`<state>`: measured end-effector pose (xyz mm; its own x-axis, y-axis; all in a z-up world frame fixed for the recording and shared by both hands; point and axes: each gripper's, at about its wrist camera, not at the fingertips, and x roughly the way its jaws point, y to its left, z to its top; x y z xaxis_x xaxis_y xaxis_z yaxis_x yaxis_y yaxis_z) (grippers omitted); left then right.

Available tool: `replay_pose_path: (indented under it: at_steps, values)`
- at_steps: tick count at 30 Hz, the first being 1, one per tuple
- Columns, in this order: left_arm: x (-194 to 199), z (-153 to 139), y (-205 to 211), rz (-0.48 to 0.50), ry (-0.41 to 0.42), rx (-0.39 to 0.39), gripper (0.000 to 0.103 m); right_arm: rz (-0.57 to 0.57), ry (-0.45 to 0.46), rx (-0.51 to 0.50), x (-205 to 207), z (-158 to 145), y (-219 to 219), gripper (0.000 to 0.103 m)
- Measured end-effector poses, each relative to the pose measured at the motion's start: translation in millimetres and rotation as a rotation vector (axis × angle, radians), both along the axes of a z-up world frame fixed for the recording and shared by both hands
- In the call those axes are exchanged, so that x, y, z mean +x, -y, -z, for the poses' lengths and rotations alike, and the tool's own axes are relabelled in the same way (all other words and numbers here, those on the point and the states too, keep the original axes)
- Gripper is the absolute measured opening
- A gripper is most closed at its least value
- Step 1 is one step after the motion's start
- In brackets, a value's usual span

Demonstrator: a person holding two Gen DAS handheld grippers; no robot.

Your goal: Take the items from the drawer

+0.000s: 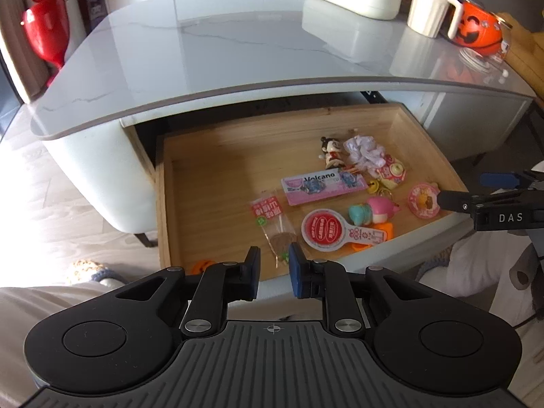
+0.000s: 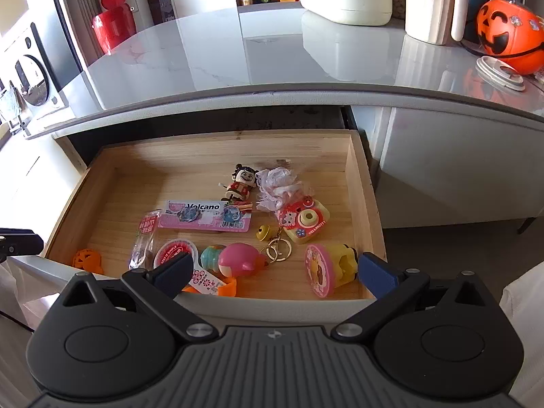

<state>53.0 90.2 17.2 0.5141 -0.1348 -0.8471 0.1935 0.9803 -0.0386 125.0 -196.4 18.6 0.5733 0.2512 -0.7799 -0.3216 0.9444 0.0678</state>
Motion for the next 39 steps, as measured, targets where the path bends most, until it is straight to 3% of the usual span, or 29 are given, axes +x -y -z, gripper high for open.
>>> replay_pose_path:
  at_steps: [11, 14, 19, 23, 27, 29, 33, 39]
  values:
    - [20, 5, 16, 0.081, -0.06, 0.007, 0.015, -0.012, 0.01, 0.022, -3, 1, 5, 0.103]
    - [32, -2, 32, 0.159, -0.001, 0.022, 0.015, -0.025, -0.007, 0.018, 1, 0, 5, 0.103]
    - [68, -4, 60, 0.327, 0.116, 0.12, 0.016, -0.043, -0.05, 0.031, 9, 0, 6, 0.103]
    - [101, 19, 88, 0.47, 0.135, 0.213, 0.017, -0.047, -0.064, 0.027, 11, 0, 6, 0.103]
    - [118, 49, 112, 0.677, 0.057, 0.217, 0.021, -0.05, -0.083, 0.028, 13, 0, 5, 0.103]
    - [123, 63, 114, 0.701, 0.022, 0.222, 0.021, -0.055, -0.099, 0.035, 16, 0, 6, 0.103]
    - [123, 84, 108, 0.726, 0.012, 0.26, 0.021, -0.07, -0.131, 0.046, 22, 1, 8, 0.103]
    - [108, 106, 111, 0.843, 0.019, 0.342, 0.021, -0.079, -0.138, 0.049, 23, 1, 8, 0.103]
